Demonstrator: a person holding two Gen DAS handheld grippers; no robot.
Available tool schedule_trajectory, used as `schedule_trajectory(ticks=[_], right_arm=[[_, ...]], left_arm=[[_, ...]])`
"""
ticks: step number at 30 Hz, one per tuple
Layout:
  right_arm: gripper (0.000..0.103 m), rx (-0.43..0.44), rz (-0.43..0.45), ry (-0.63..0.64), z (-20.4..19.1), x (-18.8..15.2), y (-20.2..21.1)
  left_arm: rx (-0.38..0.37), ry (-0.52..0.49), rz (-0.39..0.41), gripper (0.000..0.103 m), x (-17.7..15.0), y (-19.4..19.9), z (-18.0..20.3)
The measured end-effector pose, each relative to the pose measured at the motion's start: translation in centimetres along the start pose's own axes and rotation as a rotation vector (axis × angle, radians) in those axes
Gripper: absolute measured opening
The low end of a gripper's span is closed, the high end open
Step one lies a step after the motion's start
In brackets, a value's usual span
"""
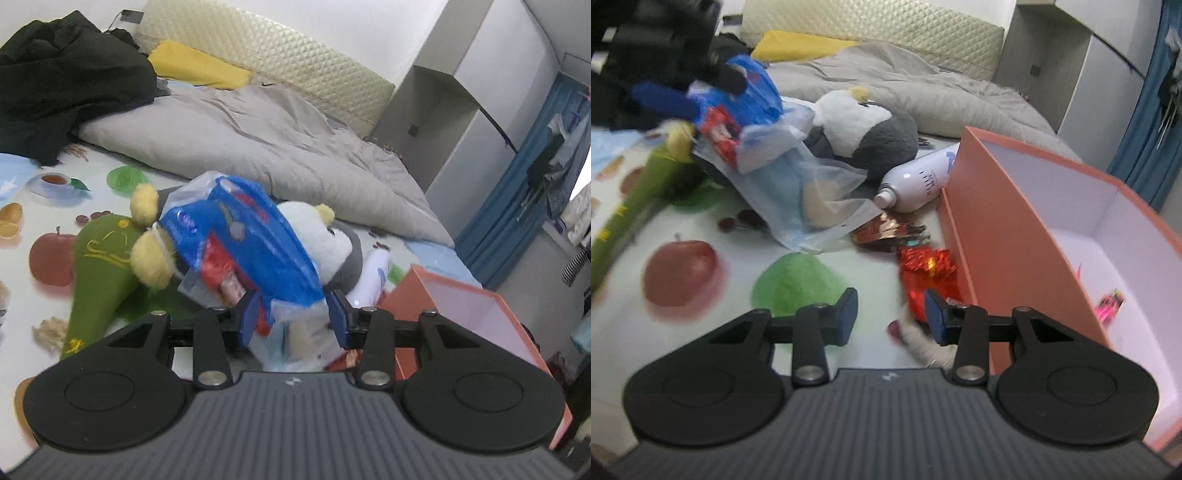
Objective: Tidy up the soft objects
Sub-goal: 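Grasp the blue snack bag with the left gripper while the right gripper grasps the red candy wrapper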
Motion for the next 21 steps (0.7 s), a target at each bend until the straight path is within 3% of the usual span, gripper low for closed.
schedule_trajectory(ticks=[3, 13, 17, 21], right_arm=[[0.034, -0.032, -0.025, 0.031, 0.3, -0.2, -1.5], [0.015, -0.007, -0.077, 0.042, 0.3, -1.1, -4.0], [0.007, -0.005, -0.065, 0.05, 0.3, -1.0, -4.0], [0.005, -0.011, -0.047, 0.059, 0.4, -0.7, -3.8]], left_arm=[[0.011, 0.022, 0.023, 0.047, 0.7, -1.2, 0.2], [0.058, 0.07, 0.061, 0.047, 1.5, -3.5, 0.7], [0.12, 0.057, 0.069, 0.047, 1.1, -4.3, 0.8], [0.185, 0.045, 0.062, 0.046, 1.0, -5.3, 0.7]])
Point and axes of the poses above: each gripper's, at about its wrist camera, not at the fingertips, and y roughly against the way its jaws point, z to its right, x to its top, the point moved 7 cm from there along -y, roughly the way its jaws point, and after that the axes turned 14 degrees about y, right-handed, at the moved point
